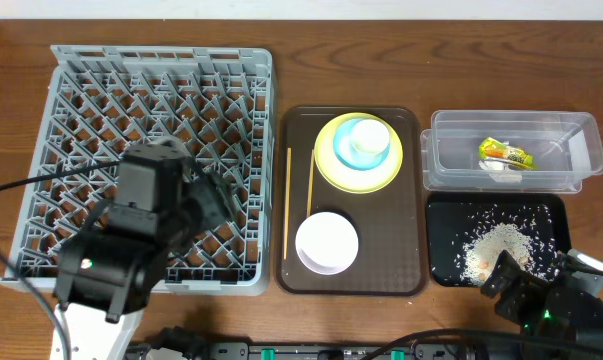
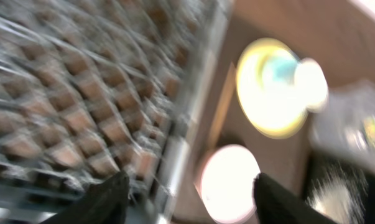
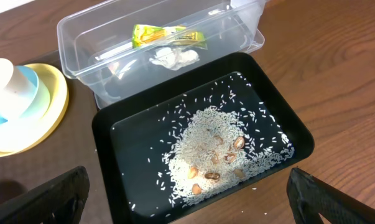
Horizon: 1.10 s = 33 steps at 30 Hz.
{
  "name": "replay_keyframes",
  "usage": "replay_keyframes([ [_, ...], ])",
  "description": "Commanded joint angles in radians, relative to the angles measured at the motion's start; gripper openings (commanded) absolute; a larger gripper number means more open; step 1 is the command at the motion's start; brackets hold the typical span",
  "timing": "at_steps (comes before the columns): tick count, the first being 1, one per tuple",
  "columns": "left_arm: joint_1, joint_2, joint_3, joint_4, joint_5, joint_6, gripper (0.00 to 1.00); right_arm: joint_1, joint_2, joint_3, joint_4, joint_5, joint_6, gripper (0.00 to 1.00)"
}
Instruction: Sort waste into correct bins and load items into the dishwasher
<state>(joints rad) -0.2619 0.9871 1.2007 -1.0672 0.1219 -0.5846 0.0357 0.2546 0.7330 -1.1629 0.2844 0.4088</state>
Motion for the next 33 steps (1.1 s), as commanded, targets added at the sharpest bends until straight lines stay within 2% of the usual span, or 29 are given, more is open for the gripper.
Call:
replay_keyframes([
  [1,-0.08,0.039,-0.065,-0.009,0.21,0.034,0.48,-0.006,0.0,0.005,-0.002,0.006,0.005,0.99],
  [3,-0.139,0.061,-0.09,-0.001,0.206,0.034,0.37,-0.006,0.0,0.005,-0.001,0.006,0.005,0.99],
  [4,-0.166,0.072,-0.1,0.006,0.206,0.034,0.36,-0.006,0.0,0.005,-0.002,0.006,0.005,0.99],
  [11,-0.397,0.21,-0.128,0.121,0.206,0.03,0.37,-0.006,0.0,0.005,-0.002,0.006,0.005,0.99],
  [12,-0.432,0.235,-0.128,0.146,0.206,0.03,0.4,-0.006,0.0,0.005,-0.001,0.006,0.005,0.99],
  [14,-0.503,0.293,-0.128,0.203,0.206,0.031,0.59,-0.006,0.0,0.005,-0.002,0.006,0.005,0.99],
  [16,-0.543,0.337,-0.128,0.245,0.206,0.031,0.68,-0.006,0.0,0.005,-0.002,0.006,0.005,0.99],
  [19,-0.567,0.388,-0.128,0.306,0.206,0.031,0.89,-0.006,0.0,0.005,-0.002,0.006,0.005,0.99],
  [20,-0.568,0.4,-0.128,0.323,0.207,0.03,0.9,-0.006,0.0,0.005,-0.002,0.006,0.005,0.99],
  [21,-0.568,0.412,-0.128,0.336,0.207,0.03,0.9,-0.006,0.0,0.005,-0.002,0.006,0.005,0.99],
  [25,-0.58,0.451,-0.128,0.369,0.206,0.031,0.61,-0.006,0.0,0.005,-0.002,0.006,0.005,0.99],
  [26,-0.588,0.46,-0.128,0.375,0.201,0.031,0.57,-0.006,0.0,0.005,-0.002,0.006,0.005,0.99],
  [29,-0.624,0.495,-0.128,0.381,0.161,0.03,0.53,-0.006,0.0,0.005,-0.002,0.006,0.005,0.99],
  [33,-0.689,0.544,-0.128,0.382,0.072,0.03,0.53,-0.006,0.0,0.005,-0.002,0.006,0.005,0.99],
])
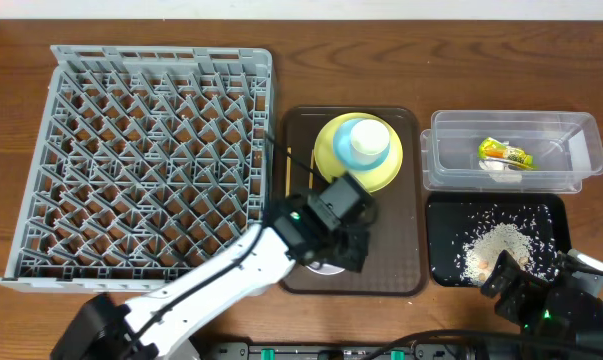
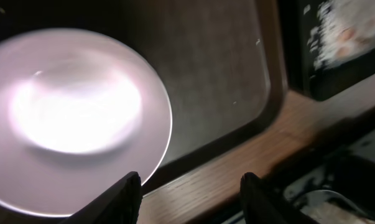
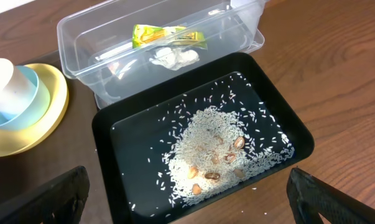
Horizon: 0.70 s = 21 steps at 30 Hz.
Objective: Sort waste into correct bins and load items into the dishwasher
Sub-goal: 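Move the left gripper to the small white dish and grip its rim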
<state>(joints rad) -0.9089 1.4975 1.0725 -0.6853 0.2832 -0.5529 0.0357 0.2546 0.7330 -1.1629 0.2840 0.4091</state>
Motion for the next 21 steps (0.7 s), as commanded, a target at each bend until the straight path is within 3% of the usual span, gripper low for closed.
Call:
replay_keyframes([
  [1,-0.057,0.042,0.0,0.0,-0.121,-0.002,0.53,-0.006,0.0,0.004,-0.002,0.006,0.005,0.99],
  [11,-0.155,0.106,0.0,0.045,-0.362,-0.001,0.49,-0.006,0.0,0.005,-0.002,0.006,0.005,0.99],
  [21,-0.158,0.146,-0.001,0.048,-0.37,-0.043,0.45,-0.006,0.0,0.005,-0.002,0.006,0.005,0.99],
])
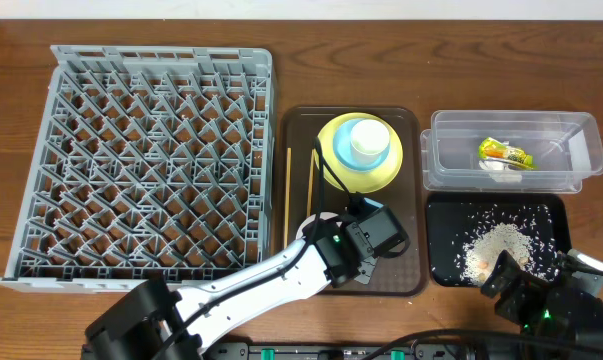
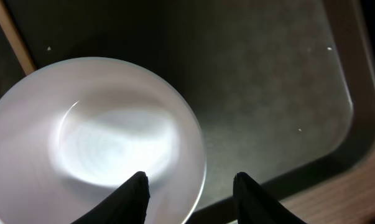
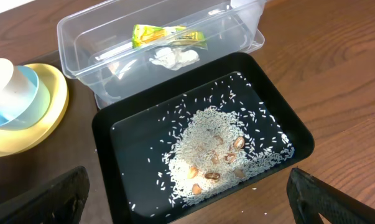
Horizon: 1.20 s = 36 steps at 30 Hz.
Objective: Sort waste into correct bins and load items into the dishwasher
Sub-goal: 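Move the left gripper to the small white dish and grip its rim, then lift the white dish with the left gripper toward the dish rack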
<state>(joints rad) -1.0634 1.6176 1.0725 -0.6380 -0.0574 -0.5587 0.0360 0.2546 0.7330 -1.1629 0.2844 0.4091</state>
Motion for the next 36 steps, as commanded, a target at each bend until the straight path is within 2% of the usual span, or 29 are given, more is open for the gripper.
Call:
replay_keyframes([
  [1,-0.003,0.032,-0.001,0.0,-0.029,-0.051,0.43,-0.007,0.0,0.005,-0.002,0.006,0.005,0.99],
  [11,-0.012,0.113,-0.002,0.0,-0.021,-0.068,0.38,-0.007,0.0,0.005,-0.002,0.006,0.005,0.99],
  [21,-0.049,0.123,-0.002,0.001,-0.008,-0.067,0.33,-0.007,0.0,0.005,-0.002,0.006,0.005,0.99],
  [28,-0.049,0.139,-0.028,0.026,-0.085,-0.068,0.33,-0.007,0.0,0.005,-0.001,0.006,0.005,0.99],
  [36,-0.049,0.183,-0.035,0.048,-0.086,-0.068,0.33,-0.007,0.0,0.005,-0.002,0.006,0.005,0.99],
])
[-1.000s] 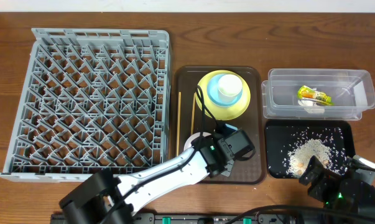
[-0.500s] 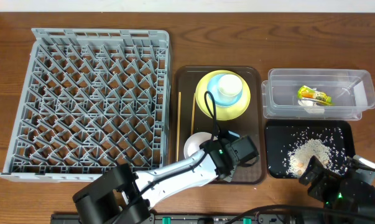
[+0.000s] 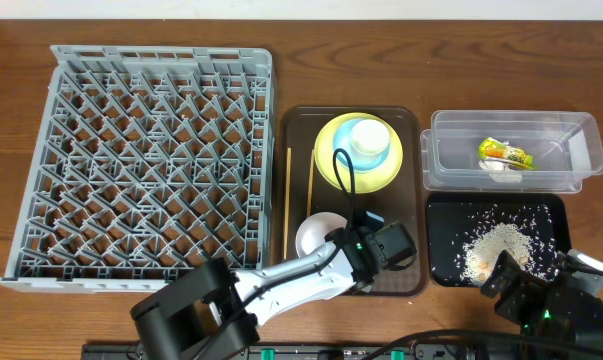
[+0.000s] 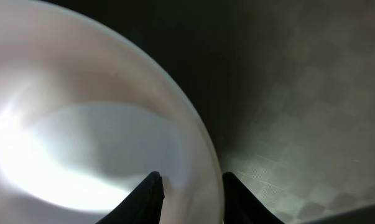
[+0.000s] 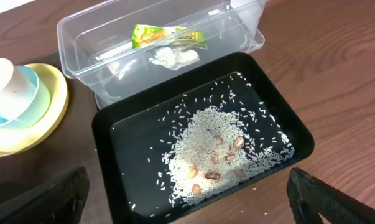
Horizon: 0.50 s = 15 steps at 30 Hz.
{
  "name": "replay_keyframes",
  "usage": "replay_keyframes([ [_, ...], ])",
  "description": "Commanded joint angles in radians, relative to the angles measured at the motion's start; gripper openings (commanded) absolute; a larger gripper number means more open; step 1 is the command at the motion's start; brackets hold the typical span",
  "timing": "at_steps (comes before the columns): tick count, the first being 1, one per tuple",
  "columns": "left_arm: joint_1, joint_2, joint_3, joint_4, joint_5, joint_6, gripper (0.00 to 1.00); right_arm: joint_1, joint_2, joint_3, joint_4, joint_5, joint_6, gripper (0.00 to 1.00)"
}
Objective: Sort waste into correct bins and load items into the dishwasher
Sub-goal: 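Lift the white dish with the left gripper toward the dish rack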
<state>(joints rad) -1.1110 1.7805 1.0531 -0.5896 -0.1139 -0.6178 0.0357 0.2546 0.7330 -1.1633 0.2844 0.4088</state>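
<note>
A white bowl (image 3: 316,232) sits at the front of the brown tray (image 3: 411,200). My left gripper (image 4: 190,190) is low over the bowl's right side, open, with one finger inside the bowl (image 4: 81,137) and the other outside its rim. In the overhead view the wrist (image 3: 386,245) covers the bowl's right edge. A yellow plate (image 3: 331,170) holding a blue bowl (image 3: 357,153) and a white cup (image 3: 367,136) stands at the back of the tray. My right gripper (image 5: 187,205) rests open and empty at the front right, before the black tray (image 5: 112,155).
The grey dish rack (image 3: 141,150) fills the left half of the table. Two chopsticks (image 3: 288,200) lie along the brown tray's left side. A clear bin (image 3: 428,150) holds a yellow wrapper (image 3: 506,153). Rice and nuts (image 3: 493,245) lie scattered in the black tray.
My left gripper has dropped closer to the white bowl's right rim, which now lies between its fingers, and the gap between the fingers looks narrower. The right arm has not moved.
First my left gripper hung open over the dish rack's front part. It then stood over the brown tray by the white bowl, then just above the bowl's right edge. Now it straddles that rim. The bowl, plate and bins stayed in place.
</note>
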Motion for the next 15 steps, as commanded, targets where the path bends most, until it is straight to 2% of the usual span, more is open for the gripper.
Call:
replay_keyframes([
  [1,-0.002,0.021,-0.015,-0.001,-0.029,-0.008,0.33,-0.006,0.0,0.005,-0.001,0.006,0.005,0.99],
  [4,-0.002,0.021,-0.015,-0.005,-0.025,-0.009,0.36,-0.006,0.0,0.005,-0.001,0.006,0.005,0.99],
  [6,-0.002,0.021,-0.015,-0.018,-0.025,-0.016,0.42,-0.006,0.0,0.005,-0.001,0.006,0.005,0.99],
  [15,-0.002,0.021,-0.015,-0.029,-0.022,-0.016,0.43,-0.006,0.0,0.005,-0.001,0.006,0.005,0.99],
])
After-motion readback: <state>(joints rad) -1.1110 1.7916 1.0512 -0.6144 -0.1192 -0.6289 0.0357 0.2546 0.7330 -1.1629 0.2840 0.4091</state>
